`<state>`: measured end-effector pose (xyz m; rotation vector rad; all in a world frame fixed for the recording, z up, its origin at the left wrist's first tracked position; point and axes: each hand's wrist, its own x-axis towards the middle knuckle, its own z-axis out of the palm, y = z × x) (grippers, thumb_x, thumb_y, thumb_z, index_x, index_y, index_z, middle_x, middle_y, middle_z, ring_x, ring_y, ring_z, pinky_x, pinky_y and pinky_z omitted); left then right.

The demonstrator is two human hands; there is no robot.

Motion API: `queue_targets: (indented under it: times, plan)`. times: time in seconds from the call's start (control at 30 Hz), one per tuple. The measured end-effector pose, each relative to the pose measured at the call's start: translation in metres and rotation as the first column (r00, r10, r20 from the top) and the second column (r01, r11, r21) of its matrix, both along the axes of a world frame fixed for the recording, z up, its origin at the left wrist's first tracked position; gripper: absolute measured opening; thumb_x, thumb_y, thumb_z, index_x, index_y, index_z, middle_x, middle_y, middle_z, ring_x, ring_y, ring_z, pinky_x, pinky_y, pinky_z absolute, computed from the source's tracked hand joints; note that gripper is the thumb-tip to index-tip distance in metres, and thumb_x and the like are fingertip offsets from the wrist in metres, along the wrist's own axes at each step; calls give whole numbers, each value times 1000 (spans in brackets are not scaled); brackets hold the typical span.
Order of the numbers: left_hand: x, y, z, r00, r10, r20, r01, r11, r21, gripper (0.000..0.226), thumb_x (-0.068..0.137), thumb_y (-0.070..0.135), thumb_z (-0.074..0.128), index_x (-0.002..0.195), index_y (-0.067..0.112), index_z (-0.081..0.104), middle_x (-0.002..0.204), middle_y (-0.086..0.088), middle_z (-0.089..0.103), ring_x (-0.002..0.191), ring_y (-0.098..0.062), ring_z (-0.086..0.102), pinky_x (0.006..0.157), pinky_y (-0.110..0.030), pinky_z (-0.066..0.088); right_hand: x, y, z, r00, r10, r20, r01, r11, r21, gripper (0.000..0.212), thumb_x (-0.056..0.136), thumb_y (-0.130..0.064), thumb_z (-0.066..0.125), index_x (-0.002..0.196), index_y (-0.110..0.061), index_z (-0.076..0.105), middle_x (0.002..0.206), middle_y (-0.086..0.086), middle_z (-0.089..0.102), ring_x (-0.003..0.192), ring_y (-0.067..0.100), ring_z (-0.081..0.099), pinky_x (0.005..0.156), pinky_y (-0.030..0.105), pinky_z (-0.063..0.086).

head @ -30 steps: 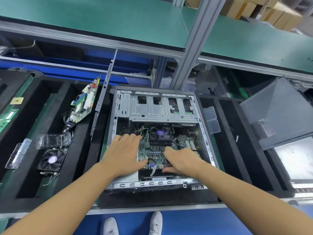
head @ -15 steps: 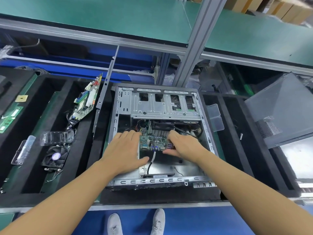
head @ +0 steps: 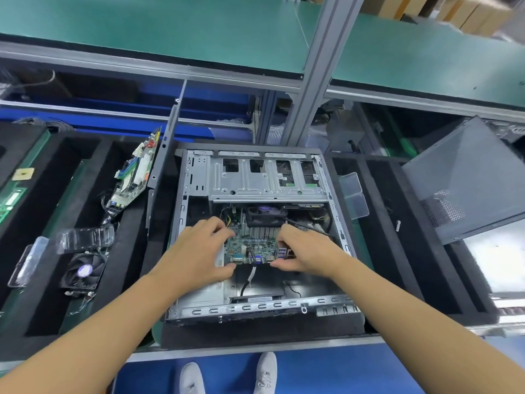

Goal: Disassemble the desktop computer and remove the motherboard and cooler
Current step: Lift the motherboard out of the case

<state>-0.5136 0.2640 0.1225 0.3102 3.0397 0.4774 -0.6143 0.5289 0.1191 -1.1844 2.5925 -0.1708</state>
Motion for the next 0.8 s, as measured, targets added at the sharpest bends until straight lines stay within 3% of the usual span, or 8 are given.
queue_targets:
  times: [0.1, 0.3, 0.53, 0.7, 0.8]
  plan:
    - [4, -2, -2, 998, -8, -59, 13, 997, 73, 38, 79, 54, 62, 105, 28, 70, 113, 12, 53, 102, -10, 53, 93, -39, 48, 2, 0, -2, 1000, -2, -19, 2, 1000, -10, 43, 86, -70, 51, 94, -36, 27, 89, -15, 40, 58, 5, 39, 48, 22, 22]
    - [7, -1, -6, 995, 9, -99, 3, 993, 120, 47, 77, 44, 63, 118, 21, 64, 114, 11, 57, 104, -12, 57, 97, -39, 48, 11, -7, -4, 995, -10, -96, 4, 998, -55, 43, 84, -69, 50, 91, -33, 28, 81, -14, 33, 52, 7, 34, 47, 17, 15]
    - [6, -1, -2, 999, 36, -35, -33, 996, 82, 66, 75, 56, 58, 132, 22, 51, 126, 12, 54, 111, -10, 55, 102, -33, 44, 18, -8, -3, 994, -67, -86, 59, 995, -86, 48, 81, -69, 50, 96, -23, 46, 86, -15, 37, 62, 15, 45, 59, 28, 30]
    - [8, -5, -3, 998, 4, -67, 2, 996, 90, 64, 77, 58, 58, 130, 22, 53, 127, 12, 55, 114, -10, 54, 103, -30, 44, 20, -5, -2, 994, -85, -62, 77, 989, -127, 48, 80, -67, 55, 97, -22, 50, 87, -14, 40, 66, 19, 52, 60, 28, 32]
    - [7, -7, -7, 992, -46, -121, 55, 996, 76, 57, 77, 61, 57, 118, 22, 61, 124, 12, 57, 114, -9, 55, 102, -31, 45, 22, -3, -1, 995, -72, -67, 63, 990, -128, 46, 81, -63, 61, 97, -21, 51, 86, -14, 38, 64, 17, 49, 59, 26, 29]
